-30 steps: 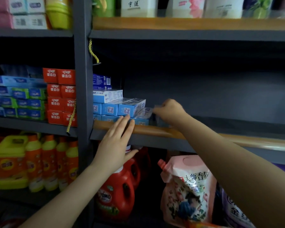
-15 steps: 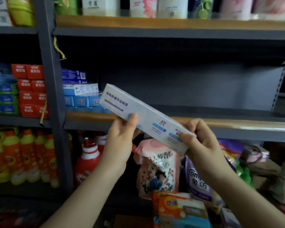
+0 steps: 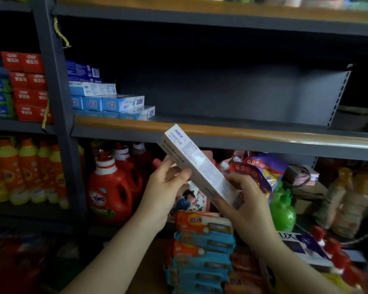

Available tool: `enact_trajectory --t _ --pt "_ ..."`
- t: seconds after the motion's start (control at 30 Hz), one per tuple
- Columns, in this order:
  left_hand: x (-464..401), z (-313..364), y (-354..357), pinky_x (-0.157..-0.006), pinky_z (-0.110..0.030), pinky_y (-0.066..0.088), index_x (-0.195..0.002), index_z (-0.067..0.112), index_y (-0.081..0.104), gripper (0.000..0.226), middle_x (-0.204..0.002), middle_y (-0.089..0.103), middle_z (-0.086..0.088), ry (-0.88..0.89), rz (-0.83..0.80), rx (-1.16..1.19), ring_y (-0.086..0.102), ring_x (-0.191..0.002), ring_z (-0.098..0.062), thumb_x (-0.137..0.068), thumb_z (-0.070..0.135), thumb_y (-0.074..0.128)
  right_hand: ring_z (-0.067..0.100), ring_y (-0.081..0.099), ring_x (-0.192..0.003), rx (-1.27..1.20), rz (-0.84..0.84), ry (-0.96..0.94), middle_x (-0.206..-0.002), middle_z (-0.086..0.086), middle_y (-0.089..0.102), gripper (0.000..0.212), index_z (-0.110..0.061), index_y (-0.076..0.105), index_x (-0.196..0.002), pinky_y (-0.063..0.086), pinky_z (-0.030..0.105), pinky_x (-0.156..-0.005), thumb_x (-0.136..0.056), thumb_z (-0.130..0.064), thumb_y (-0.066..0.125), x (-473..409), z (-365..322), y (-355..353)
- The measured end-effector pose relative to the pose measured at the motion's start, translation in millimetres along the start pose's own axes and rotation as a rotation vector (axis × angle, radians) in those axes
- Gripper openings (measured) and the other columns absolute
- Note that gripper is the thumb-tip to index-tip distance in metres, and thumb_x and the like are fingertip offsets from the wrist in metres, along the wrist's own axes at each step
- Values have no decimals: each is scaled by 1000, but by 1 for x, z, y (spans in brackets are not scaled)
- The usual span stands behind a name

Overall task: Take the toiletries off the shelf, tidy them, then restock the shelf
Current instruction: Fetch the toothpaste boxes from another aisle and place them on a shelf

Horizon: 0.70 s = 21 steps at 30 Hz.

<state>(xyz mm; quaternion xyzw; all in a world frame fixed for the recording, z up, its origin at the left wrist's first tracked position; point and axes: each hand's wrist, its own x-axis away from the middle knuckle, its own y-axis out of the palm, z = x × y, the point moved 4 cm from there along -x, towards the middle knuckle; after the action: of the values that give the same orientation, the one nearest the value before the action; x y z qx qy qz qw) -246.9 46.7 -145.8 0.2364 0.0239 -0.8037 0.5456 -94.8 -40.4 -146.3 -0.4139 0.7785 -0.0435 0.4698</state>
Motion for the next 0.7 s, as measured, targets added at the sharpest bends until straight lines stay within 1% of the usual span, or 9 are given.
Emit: enact_trajectory --t 0.13,0.23,0.3,0.33,0.4,0.47,0.5,0.6,0.7 --pt "12 -11 20 -81 -31 56 -123 19 52 52 -107 70 0 -93 -19 130 66 -101 -17 -74 23 69 12 51 -90 149 10 -23 -100 -7 50 43 -16 56 -109 47 30 -63 -72 -21 77 12 4 -6" --pt "15 -13 23 -84 -35 55 -121 14 52 49 -105 70 -7 -114 0 195 66 -100 -22 -75 19 67 4 50 -93 70 -48 -34 -102 -10 50 42 -22 54 -109 43 16 -71 -73 -26 76 14 6 -10" --pt "13 -12 23 -83 -34 56 -119 13 53 48 -105 70 -10 -121 -47 257 66 -101 -24 -73 21 66 -2 52 -96 -47 -111 26 -104 -13 55 36 -33 52 -106 44 13 -77 -76 -36 72 11 10 -16" --pt "11 -11 23 -81 -34 56 -117 13 55 46 -103 70 -9 -126 -81 299 66 -100 -24 -73 21 64 -1 56 -96 -121 -176 98 -103 -14 59 32 -37 53 -105 49 19 -80 -78 -43 68 11 14 -18" --pt "7 -12 24 -77 -32 56 -113 16 57 39 -101 71 -6 -139 -128 392 67 -97 -22 -75 21 60 9 64 -87 -287 -311 267 -95 -8 66 30 -35 59 -102 55 41 -77 -77 -50 65 13 24 -17" --pt "2 -18 24 -73 -32 57 -111 17 58 32 -100 71 -4 -173 -117 452 68 -95 -19 -79 19 56 20 66 -82 -335 -312 347 -90 -2 68 31 -29 62 -100 53 52 -72 -74 -45 69 16 30 -15" --pt "0 -22 24 -70 -31 57 -111 18 59 28 -100 71 -4 -197 -96 449 68 -93 -18 -83 18 54 20 65 -82 -299 -262 336 -88 -3 68 31 -26 61 -99 53 51 -72 -74 -41 72 16 30 -15" --pt "-1 -37 25 -64 -31 57 -113 18 58 23 -107 69 -7 -304 -19 385 70 -89 -19 -91 18 53 9 61 -84 -77 -117 236 -96 -7 64 41 -22 56 -104 54 36 -71 -71 -38 75 16 28 -16" --pt "1 -49 26 -60 -29 56 -123 15 53 41 -108 69 -11 -418 15 426 70 -86 -20 -84 23 61 10 57 -94 3 -97 166 -106 -3 57 53 -21 52 -113 52 30 -75 -68 -36 77 16 29 -16"
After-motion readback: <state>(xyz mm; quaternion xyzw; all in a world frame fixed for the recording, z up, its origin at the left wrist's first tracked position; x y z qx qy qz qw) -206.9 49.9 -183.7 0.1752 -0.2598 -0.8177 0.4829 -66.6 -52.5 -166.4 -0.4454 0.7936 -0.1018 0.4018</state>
